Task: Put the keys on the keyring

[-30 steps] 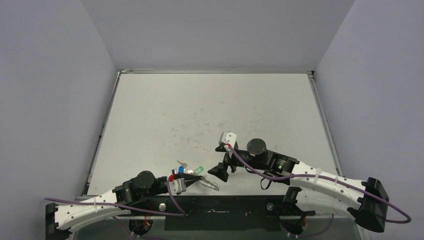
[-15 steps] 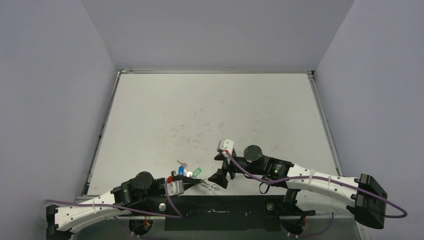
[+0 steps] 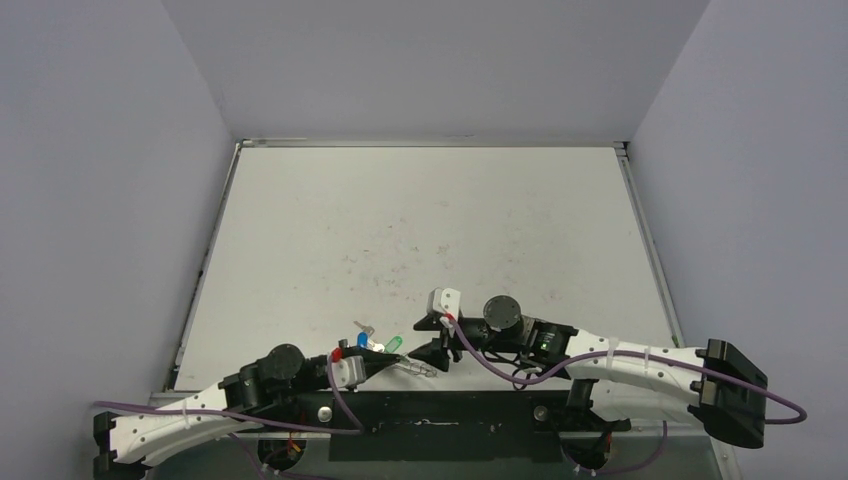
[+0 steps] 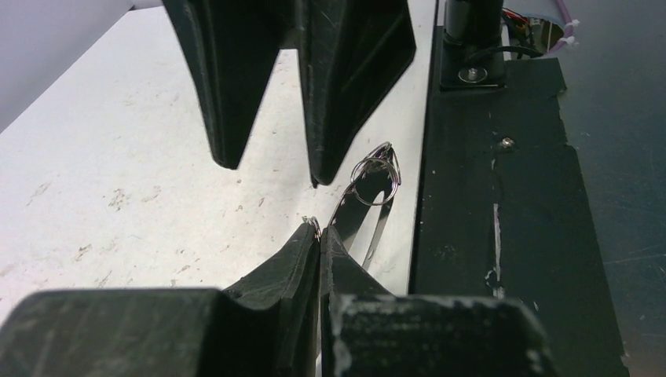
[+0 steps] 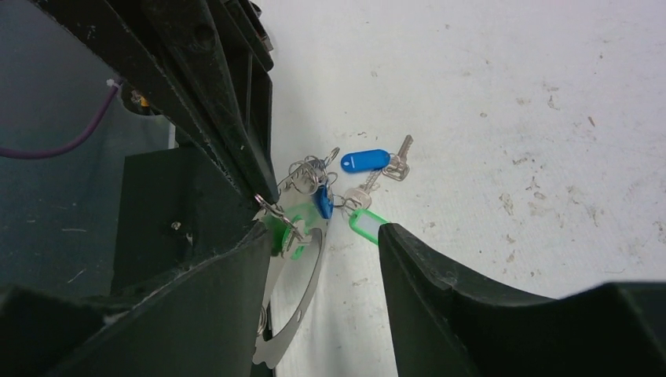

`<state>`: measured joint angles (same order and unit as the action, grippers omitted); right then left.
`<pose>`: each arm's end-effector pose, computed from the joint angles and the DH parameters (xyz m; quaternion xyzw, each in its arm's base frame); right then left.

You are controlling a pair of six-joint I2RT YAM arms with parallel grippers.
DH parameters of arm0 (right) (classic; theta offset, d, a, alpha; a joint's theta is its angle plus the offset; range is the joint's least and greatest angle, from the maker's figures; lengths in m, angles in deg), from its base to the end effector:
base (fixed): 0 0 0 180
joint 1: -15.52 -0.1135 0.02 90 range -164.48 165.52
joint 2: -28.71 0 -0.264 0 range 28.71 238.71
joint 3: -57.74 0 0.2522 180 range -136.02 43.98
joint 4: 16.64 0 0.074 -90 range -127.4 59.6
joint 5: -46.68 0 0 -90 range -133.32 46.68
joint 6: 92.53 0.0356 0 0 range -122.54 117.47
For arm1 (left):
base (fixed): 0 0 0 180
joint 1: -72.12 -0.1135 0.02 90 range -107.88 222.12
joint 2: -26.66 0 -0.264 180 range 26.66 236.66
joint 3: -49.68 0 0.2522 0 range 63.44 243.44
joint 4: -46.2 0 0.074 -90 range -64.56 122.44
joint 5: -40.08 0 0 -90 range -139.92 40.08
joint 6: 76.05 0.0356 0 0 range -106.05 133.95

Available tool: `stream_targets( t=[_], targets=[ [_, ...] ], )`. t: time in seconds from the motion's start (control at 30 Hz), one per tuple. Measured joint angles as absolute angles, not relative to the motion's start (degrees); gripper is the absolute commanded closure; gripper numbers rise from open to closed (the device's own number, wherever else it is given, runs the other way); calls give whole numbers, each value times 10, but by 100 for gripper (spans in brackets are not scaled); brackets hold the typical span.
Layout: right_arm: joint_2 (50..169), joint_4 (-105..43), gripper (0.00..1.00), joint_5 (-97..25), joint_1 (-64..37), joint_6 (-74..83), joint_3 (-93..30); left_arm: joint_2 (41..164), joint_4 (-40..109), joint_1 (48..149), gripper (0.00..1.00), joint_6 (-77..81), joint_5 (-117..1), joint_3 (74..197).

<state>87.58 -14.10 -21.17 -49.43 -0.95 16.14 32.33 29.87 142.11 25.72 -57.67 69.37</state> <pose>0.0843 0.2121 0.2374 -0.5080 0.5997 0.4559 0.4176 0.0335 -0.1061 0.1963 0.5063 0.5134 -0.3788 0.5801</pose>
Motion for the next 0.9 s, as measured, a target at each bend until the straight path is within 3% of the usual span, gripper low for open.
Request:
stream_targets(
  t=[0.17, 0.3, 0.7, 0.9],
  targets=[
    [898, -130, 72, -208, -501, -15, 169, 343, 323, 1421, 100, 225, -542, 694],
    [923, -123, 84, -200, -510, -11, 171, 363, 342, 1421, 100, 192, -516, 694],
    [938, -120, 82, -235, -586, -15, 172, 350, 330, 1421, 100, 106, -451, 694],
    [959, -145, 71, -280, -634, -41, 166, 323, 301, 1421, 100, 76, -435, 694]
  ],
)
